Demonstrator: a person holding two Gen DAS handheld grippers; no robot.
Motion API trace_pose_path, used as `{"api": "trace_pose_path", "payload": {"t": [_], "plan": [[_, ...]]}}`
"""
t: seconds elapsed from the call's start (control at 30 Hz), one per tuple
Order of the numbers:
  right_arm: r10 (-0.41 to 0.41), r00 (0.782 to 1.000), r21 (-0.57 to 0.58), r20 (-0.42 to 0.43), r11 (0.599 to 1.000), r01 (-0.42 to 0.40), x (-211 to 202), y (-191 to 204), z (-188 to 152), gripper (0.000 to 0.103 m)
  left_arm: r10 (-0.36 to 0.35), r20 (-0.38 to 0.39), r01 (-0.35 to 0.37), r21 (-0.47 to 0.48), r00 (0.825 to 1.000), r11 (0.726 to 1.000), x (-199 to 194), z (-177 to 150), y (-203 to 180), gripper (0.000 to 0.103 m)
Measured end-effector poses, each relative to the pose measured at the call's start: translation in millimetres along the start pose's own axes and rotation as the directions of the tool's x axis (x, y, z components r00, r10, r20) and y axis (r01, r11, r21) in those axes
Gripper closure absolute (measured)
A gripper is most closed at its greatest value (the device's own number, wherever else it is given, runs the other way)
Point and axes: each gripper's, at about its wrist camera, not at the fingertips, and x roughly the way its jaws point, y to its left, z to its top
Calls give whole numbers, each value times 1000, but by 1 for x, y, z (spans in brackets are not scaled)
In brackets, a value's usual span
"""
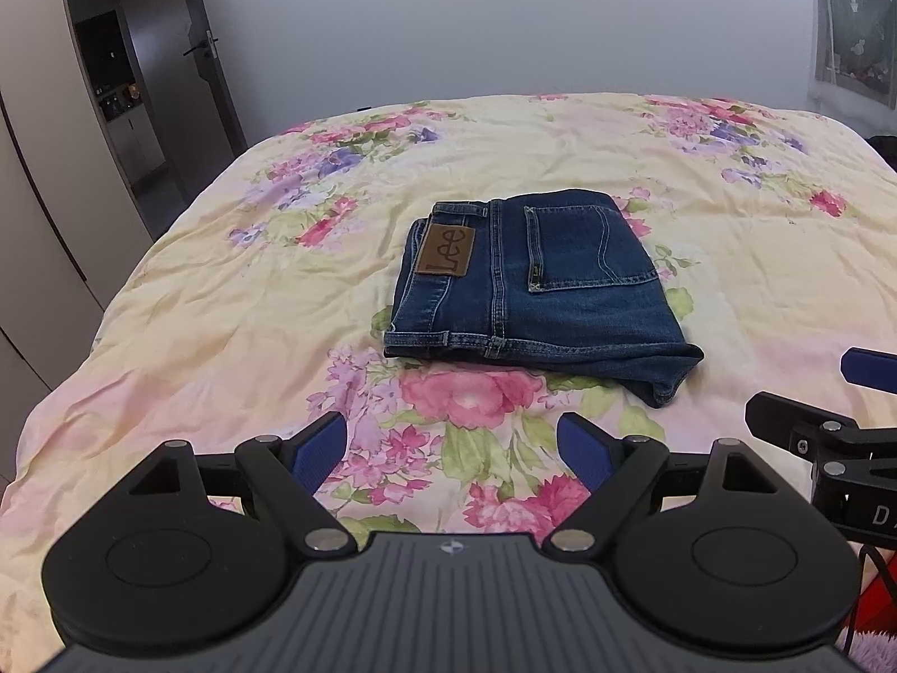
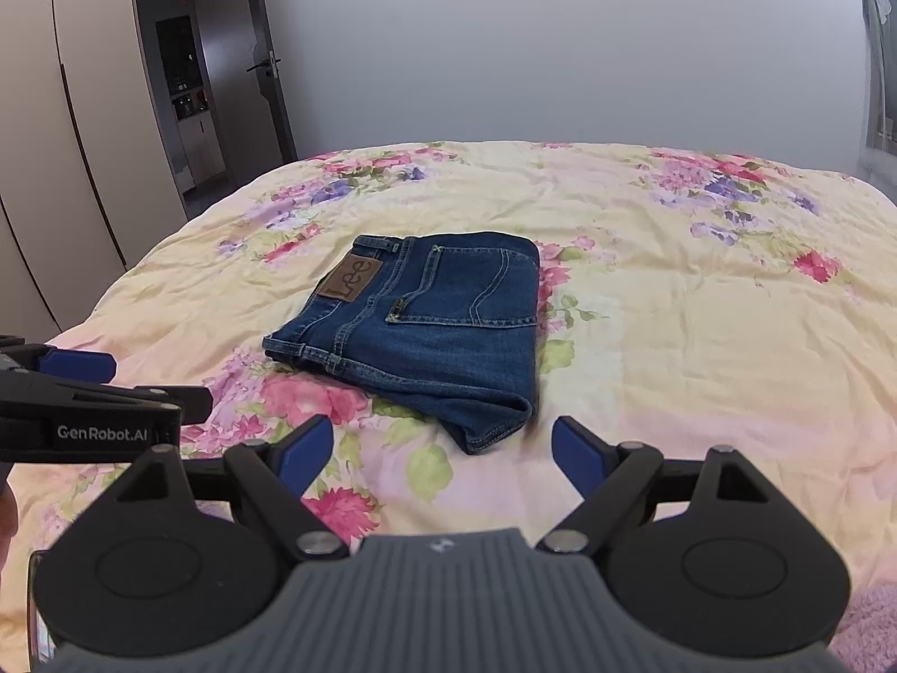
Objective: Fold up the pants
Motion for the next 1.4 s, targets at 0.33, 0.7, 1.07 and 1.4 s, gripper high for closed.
{"api": "trace_pose_path", "payload": {"t": [0.33,0.7,1.07,1.4], "plan": [[1,1000,-2,4,1000,-1,-2,1,1,22,-4,5,4,5,1000,1000,-3,2,-1,4],[-1,1000,-2,1,1000,1,-4,1,1,22,-10,1,10,6,1000,1000,-5,1,-3,4],[-1,1000,1,4,1000,1,-5,0,2,22,-10,2,10,6,1000,1000,-5,1,-3,4],[-2,1000,2,4,1000,2,-6,1,1,22,-12,2,12,8,1000,1000,-6,2,-3,4]]}}
